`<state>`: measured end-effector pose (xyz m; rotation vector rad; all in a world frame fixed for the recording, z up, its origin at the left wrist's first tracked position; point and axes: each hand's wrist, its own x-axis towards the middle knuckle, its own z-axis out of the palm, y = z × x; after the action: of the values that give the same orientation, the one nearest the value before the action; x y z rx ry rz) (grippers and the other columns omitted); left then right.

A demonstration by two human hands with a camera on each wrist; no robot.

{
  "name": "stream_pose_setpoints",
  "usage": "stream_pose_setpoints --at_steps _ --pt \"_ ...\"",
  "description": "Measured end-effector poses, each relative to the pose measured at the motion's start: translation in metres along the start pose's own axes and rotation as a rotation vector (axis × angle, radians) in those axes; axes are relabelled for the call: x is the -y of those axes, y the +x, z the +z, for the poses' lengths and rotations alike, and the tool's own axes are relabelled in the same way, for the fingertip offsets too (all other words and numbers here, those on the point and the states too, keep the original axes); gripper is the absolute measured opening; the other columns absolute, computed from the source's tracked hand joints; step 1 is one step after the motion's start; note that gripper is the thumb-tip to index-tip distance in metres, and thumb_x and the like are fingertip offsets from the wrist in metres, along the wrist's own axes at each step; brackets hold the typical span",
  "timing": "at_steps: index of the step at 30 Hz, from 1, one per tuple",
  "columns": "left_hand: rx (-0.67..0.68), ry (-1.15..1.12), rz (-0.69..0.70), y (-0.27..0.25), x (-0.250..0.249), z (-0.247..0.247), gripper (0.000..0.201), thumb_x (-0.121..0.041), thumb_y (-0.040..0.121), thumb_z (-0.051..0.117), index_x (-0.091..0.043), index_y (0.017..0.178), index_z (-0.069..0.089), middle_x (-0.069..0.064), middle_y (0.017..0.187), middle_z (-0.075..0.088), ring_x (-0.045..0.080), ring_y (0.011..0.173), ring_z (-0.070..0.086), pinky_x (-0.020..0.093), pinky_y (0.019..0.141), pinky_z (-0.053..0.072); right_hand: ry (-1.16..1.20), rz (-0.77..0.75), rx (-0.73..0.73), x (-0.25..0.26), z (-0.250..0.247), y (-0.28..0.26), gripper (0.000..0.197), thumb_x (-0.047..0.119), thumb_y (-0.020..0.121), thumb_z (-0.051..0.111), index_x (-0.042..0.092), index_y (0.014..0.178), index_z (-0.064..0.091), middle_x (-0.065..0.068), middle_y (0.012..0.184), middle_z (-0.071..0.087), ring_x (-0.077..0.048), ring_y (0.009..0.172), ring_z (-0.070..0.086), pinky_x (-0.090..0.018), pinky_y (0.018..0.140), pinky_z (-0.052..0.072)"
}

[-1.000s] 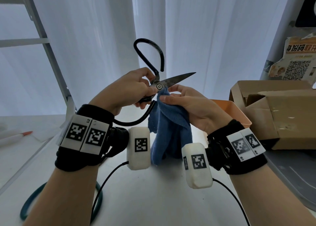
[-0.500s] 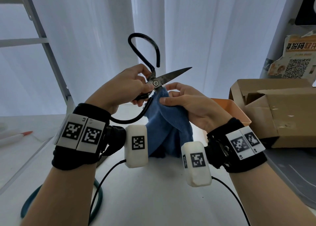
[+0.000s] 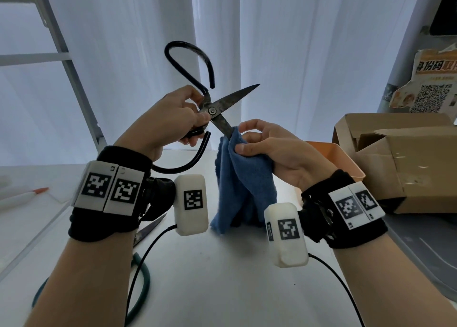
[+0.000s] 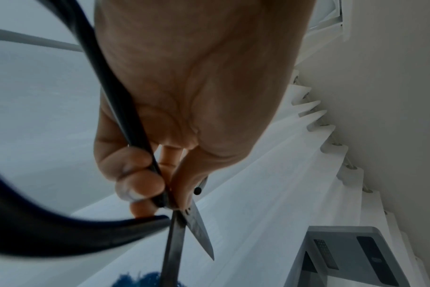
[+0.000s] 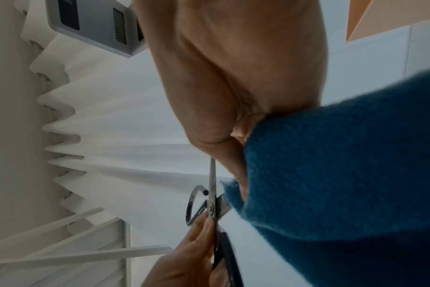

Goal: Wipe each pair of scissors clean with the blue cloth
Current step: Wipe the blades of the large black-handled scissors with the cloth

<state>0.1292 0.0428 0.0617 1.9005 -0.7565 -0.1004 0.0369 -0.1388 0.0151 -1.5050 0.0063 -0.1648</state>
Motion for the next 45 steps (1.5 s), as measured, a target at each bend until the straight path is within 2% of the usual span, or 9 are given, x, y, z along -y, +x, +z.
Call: stream_pose_setpoints --at_steps 4,9,13,15,21,25,35,41,45 --pt "-0.006 0.012 -0.002 0.000 0.001 -0.003 0.009 -0.009 0.098 0.059 -0.013 0.106 0.057 -0.004 0.058 0.057 0.013 0.048 0.055 0.030 0.054 0.040 -0.063 0.010 0.004 -0.001 0.001 0.001 0.033 -0.009 0.088 0.065 0.007 0.115 0.057 0.000 0.072 0.064 -0.017 0.072 0.063 -0.029 0.077 0.055" --pt "-0.025 0.002 -0.013 0.000 0.002 -0.007 0.009 -0.009 0.099 0.058 -0.012 0.107 0.057 0.003 0.068 0.058 0.012 0.045 0.052 0.028 0.054 0.040 -0.077 0.014 -0.047 -0.003 0.000 0.002 0.022 0.004 0.087 0.072 0.010 0.104 0.059 0.003 0.064 0.056 -0.012 0.065 0.056 -0.026 0.073 0.050" --pt "-0.035 -0.017 -0.025 0.000 0.003 -0.010 0.007 -0.009 0.099 0.058 -0.011 0.106 0.057 0.004 0.069 0.059 0.013 0.045 0.053 0.028 0.053 0.039 -0.118 0.019 -0.054 -0.003 0.001 0.001 0.015 0.013 0.085 0.075 0.016 0.085 0.061 -0.006 0.087 0.066 -0.018 0.081 0.061 -0.028 0.076 0.051" --pt "-0.036 -0.004 -0.023 0.001 0.004 -0.010 0.007 -0.009 0.099 0.058 -0.012 0.105 0.057 0.003 0.068 0.058 0.013 0.045 0.053 0.028 0.053 0.040 -0.170 0.026 -0.064 -0.003 0.000 0.001 0.016 0.016 0.085 0.076 0.017 0.079 0.061 -0.005 0.086 0.066 -0.016 0.078 0.061 -0.025 0.070 0.051" --pt "-0.045 -0.015 -0.024 0.001 0.004 -0.010 0.006 -0.009 0.098 0.059 -0.013 0.103 0.058 0.002 0.065 0.059 0.014 0.046 0.051 0.028 0.053 0.039 -0.095 0.010 -0.034 0.002 -0.007 0.000 0.017 -0.001 0.088 0.069 0.010 0.097 0.061 0.006 0.060 0.054 -0.009 0.058 0.056 -0.020 0.063 0.050" --pt "-0.067 -0.009 -0.019 0.001 0.005 -0.011 0.013 -0.007 0.098 0.058 -0.008 0.111 0.057 0.002 0.067 0.060 0.015 0.048 0.053 0.028 0.053 0.040 -0.111 0.001 -0.050 0.002 -0.009 0.000 0.019 -0.005 0.089 0.065 0.009 0.100 0.062 0.007 0.058 0.054 -0.007 0.055 0.055 -0.020 0.060 0.048" --pt "-0.078 0.004 -0.032 0.001 0.005 -0.009 0.011 -0.008 0.098 0.058 -0.011 0.109 0.057 0.002 0.070 0.061 0.013 0.048 0.055 0.025 0.051 0.041 -0.148 -0.018 -0.129 0.003 -0.012 0.001 0.023 -0.006 0.087 0.066 0.012 0.100 0.061 0.005 0.059 0.054 -0.009 0.055 0.055 -0.019 0.054 0.048" --pt "-0.217 -0.018 -0.035 -0.001 0.008 -0.033 0.008 -0.009 0.098 0.058 -0.017 0.099 0.057 0.007 0.075 0.061 0.011 0.047 0.056 0.028 0.056 0.044 -0.115 0.007 -0.415 0.003 -0.026 0.000 0.022 0.002 0.089 0.068 0.015 0.105 0.062 0.001 0.072 0.063 -0.010 0.062 0.062 -0.019 0.048 0.048" --pt "-0.258 -0.015 -0.045 0.000 0.011 -0.039 0.009 -0.009 0.098 0.058 -0.018 0.098 0.056 0.007 0.075 0.061 0.016 0.052 0.056 0.032 0.060 0.046 -0.068 -0.028 -0.406 0.002 -0.020 0.003 0.010 0.009 0.095 0.064 0.014 0.100 0.057 -0.003 0.079 0.064 -0.010 0.059 0.062 -0.019 0.046 0.047"
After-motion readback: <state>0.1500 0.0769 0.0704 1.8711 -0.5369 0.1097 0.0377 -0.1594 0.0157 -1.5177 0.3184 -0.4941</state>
